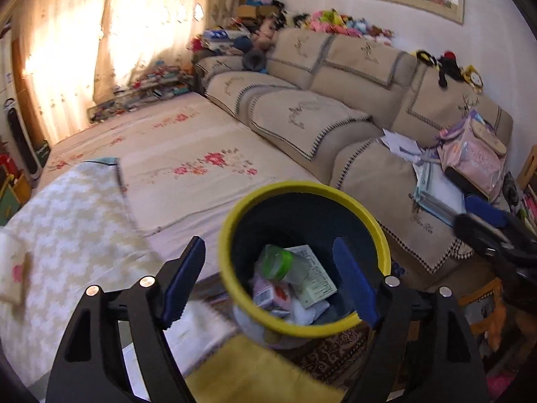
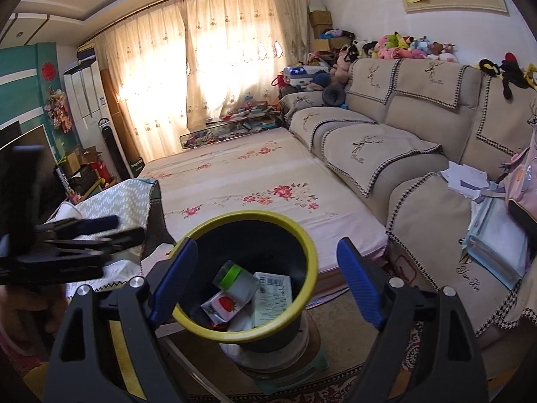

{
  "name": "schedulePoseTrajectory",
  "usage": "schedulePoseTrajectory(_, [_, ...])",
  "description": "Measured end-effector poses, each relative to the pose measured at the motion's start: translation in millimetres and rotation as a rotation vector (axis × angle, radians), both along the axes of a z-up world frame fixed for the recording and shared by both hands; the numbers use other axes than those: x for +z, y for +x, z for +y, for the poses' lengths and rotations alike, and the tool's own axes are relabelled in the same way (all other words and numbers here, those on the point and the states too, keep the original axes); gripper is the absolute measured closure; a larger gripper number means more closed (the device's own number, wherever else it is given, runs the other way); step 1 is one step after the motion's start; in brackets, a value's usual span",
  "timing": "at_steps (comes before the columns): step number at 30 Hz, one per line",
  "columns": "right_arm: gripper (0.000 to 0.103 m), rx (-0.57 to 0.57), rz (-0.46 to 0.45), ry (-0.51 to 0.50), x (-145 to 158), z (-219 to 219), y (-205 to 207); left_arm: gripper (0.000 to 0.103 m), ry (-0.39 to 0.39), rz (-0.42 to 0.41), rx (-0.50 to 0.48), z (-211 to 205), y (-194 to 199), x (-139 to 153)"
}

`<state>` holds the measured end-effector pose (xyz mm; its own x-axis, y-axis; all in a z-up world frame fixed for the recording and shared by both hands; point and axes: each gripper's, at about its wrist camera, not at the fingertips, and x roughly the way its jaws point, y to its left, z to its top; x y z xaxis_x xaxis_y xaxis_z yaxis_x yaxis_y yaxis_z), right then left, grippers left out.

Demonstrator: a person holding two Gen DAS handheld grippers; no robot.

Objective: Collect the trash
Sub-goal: 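Carry the green-lidded jar with the left gripper into the bin and release, then reach the right gripper to the white paper cup and grasp it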

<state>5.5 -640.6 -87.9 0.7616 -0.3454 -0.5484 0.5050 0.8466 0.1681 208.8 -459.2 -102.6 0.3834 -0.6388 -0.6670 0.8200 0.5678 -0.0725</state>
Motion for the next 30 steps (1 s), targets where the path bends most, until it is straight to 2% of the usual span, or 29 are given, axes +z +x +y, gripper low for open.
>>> schedulePoseTrajectory(8, [0.022, 0.139, 0.017, 0.018, -2, 47, 45, 0.020, -0.087, -0.047, 0.181, 149, -8, 27])
schedulePoseTrajectory(14, [0.022, 0.294, 0.007, 0.024, 6, 109, 93, 0.019, -0.132, -0.080, 0.356, 261, -3, 29])
schedulePoseTrajectory(19, [0.022, 0.471, 0.028, 0.046, 9, 177, 150, 0.017, -0.143, -0.070, 0.486, 349, -8, 26])
schedulePoseTrajectory(23, [0.022, 0.572, 0.051, 0.041, 14, 229, 194, 0.017, -0.127, -0.070, 0.559, 401, -17, 20])
schedulePoseTrajectory(30, [0.020, 0.591, 0.070, 0.043, 19, 293, 256, 0.016, -0.142, -0.055, 0.623, 449, -36, 12])
